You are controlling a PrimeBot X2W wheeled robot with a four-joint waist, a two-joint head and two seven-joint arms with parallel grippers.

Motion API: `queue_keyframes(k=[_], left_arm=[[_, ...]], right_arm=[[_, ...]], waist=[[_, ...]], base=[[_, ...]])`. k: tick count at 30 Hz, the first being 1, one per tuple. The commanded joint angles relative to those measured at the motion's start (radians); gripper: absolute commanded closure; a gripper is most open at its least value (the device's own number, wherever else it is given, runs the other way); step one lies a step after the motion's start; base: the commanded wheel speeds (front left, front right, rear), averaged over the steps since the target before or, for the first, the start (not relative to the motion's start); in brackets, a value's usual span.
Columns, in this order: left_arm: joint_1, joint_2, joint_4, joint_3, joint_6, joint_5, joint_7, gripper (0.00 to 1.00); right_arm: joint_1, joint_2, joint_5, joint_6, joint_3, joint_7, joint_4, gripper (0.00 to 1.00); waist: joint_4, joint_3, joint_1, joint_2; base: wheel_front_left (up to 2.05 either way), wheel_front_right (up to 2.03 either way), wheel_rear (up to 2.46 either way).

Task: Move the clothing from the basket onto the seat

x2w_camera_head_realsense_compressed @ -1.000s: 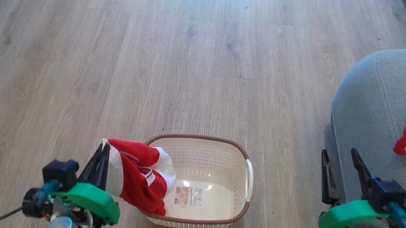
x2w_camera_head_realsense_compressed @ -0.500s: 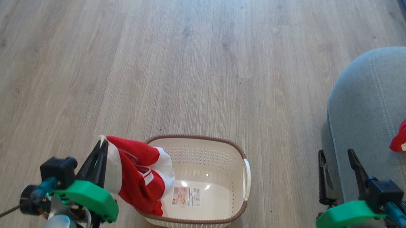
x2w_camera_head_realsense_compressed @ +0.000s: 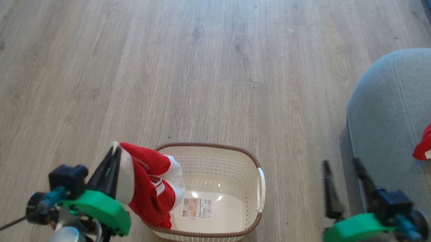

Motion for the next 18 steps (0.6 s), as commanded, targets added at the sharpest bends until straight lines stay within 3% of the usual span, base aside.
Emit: queue_keyframes(k=[1, 11, 18], left_arm=[[-0.050, 0.017, -0.048, 0.022, -0.005, 0.006, 0.004, 1.00], [-0.143, -0.015, -0.134, -0.119, -0.060, 0.056, 0.074, 1.00], [-0.178, -0.049, -0.172, -0.209, -0.082, 0.056, 0.106, 1.00]], right_arm=[[-0.041, -0.001, 0.015, 0.007, 0.057, -0.009, -0.036, 0.00], [-0.171, -0.076, 0.165, 0.007, 0.502, -0.009, 0.007, 0.00], [-0.281, -0.096, 0.247, 0.007, 0.641, -0.009, 0.050, 0.00]], waist=[[0.002, 0.001, 0.0001, 0.0000], [0.030, 0.003, 0.0001, 0.0000], [0.057, 0.006, 0.0001, 0.0000]], base=[[0.00, 0.00, 0.00], [0.00, 0.00, 0.00], [0.00, 0.00, 0.00]])
